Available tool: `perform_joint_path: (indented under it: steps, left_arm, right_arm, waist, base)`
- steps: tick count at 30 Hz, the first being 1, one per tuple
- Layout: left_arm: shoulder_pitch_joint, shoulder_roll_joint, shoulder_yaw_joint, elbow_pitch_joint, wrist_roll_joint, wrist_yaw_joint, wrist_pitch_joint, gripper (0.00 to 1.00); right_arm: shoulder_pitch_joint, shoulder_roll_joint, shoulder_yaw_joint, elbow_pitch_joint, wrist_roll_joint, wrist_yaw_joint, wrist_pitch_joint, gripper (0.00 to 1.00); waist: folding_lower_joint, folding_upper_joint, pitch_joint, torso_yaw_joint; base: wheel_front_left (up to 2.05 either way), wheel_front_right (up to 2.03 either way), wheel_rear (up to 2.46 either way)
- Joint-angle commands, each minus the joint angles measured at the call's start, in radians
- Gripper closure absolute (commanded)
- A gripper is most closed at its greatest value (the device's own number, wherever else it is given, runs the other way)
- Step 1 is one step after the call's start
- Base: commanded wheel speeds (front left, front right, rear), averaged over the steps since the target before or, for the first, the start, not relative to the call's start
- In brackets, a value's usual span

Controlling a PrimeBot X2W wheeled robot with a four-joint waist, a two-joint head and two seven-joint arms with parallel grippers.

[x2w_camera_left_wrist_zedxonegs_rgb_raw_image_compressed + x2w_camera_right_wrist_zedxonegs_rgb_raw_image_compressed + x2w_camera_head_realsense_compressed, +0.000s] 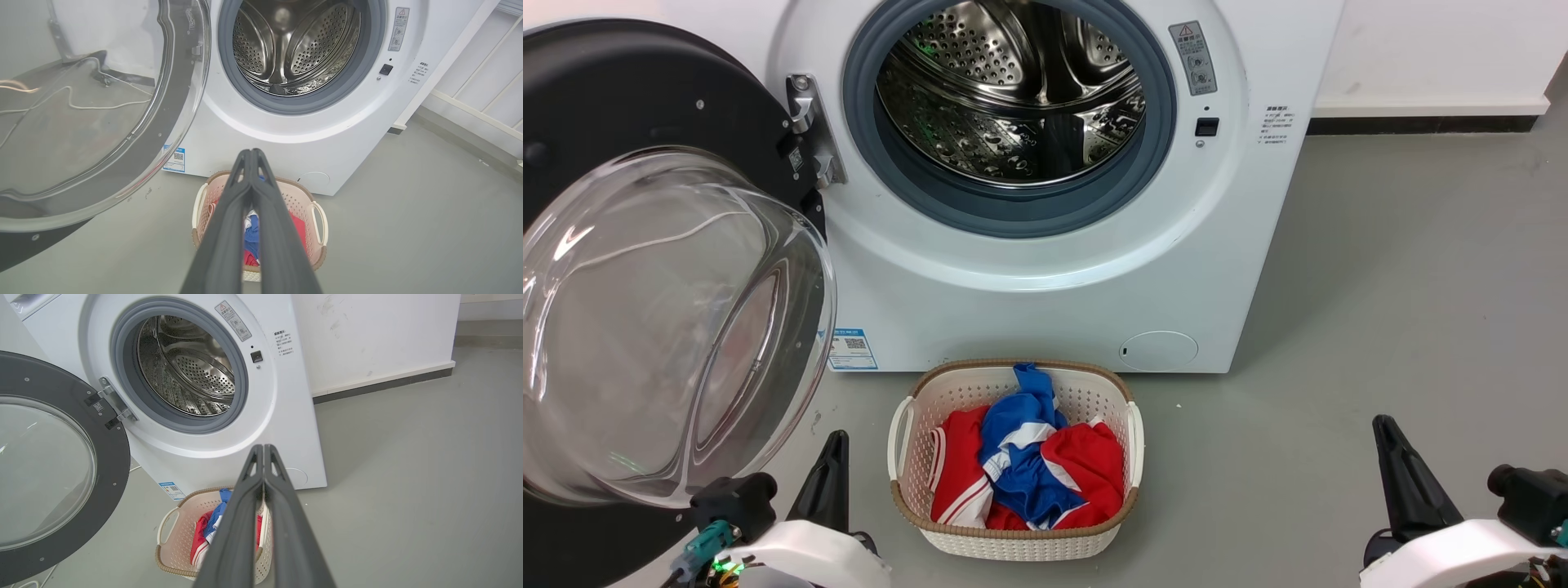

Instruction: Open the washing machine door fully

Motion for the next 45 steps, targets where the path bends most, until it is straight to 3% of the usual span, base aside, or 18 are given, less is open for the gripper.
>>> perform_joint_path:
  steps: [1,20,45]
  left_arm:
    - [-0.029,0.000,0.020,-0.009,-0.036,-0.010,0.007,1.00]
    - [-0.054,-0.053,0.105,0.031,-0.297,-0.078,0.066,1.00]
    - [-0.075,-0.112,0.199,0.060,-0.564,-0.147,0.131,1.00]
  right_arm:
    - [-0.032,-0.006,-0.001,-0.005,0.047,0.000,0.002,1.00]
    - [-0.079,-0.013,-0.006,0.063,0.372,0.000,0.023,1.00]
    - [-0.128,-0.016,-0.016,0.134,0.705,0.000,0.049,1.00]
  waist:
    - [0.0000,-0.0001,0.000,0.000]
    - [0.0000,-0.0001,0.003,0.004]
    - [0.0000,-0.0001,0.007,0.008]
  base:
    - [0.00,0.00,0.00]
    - [0.00,0.00,0.00]
    - [0.00,0.00,0.00]
